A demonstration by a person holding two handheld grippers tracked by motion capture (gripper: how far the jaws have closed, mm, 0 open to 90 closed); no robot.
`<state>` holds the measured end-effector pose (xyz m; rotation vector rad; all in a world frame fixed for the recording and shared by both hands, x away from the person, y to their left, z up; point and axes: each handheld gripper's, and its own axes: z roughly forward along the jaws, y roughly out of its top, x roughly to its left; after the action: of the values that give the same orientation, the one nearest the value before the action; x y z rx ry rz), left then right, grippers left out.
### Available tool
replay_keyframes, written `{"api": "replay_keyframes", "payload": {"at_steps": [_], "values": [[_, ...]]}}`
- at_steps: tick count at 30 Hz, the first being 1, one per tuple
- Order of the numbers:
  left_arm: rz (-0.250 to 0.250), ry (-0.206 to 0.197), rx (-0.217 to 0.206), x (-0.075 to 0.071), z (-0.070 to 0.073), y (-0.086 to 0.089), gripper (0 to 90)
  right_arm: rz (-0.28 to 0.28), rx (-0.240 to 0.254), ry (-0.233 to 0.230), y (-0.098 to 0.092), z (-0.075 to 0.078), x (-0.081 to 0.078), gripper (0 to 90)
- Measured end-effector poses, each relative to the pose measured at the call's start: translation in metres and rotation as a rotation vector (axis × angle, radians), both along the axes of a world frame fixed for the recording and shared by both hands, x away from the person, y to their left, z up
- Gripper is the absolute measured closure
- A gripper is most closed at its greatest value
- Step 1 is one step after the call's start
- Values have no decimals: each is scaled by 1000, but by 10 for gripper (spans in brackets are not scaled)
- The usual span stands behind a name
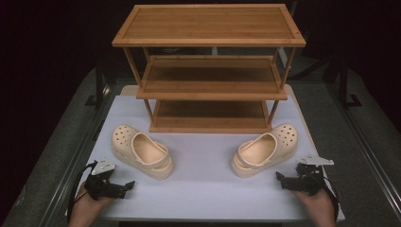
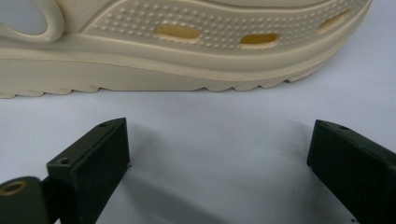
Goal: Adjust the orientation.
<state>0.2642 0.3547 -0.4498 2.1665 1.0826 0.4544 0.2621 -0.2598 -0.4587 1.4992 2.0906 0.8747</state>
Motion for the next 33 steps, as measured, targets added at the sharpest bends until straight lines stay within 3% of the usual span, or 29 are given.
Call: {"api": "replay_keyframes", "payload": {"at_steps": [1,3,14,16,19,24,33], "values": [[4,-8,-8,-1,1,1,12,0,0,0,0,0,0,50],[-10,-24,-16,-4,3,4,151,0,1,0,0,0,0,50],[47,8,-48,-5,21,19,631,0,1,-1,0,0,0,50],[59,27,-79,-3,24,20,735,0,1,-1,0,0,0,50],[71,37,-94,2,28,21,900,0,2,-1,0,0,0,50],[79,48,-87,9,35,22,900,0,2,-1,0,0,0,50],[117,12,-81,29,54,34,900,-1,1,-2,0,0,0,50]]}}
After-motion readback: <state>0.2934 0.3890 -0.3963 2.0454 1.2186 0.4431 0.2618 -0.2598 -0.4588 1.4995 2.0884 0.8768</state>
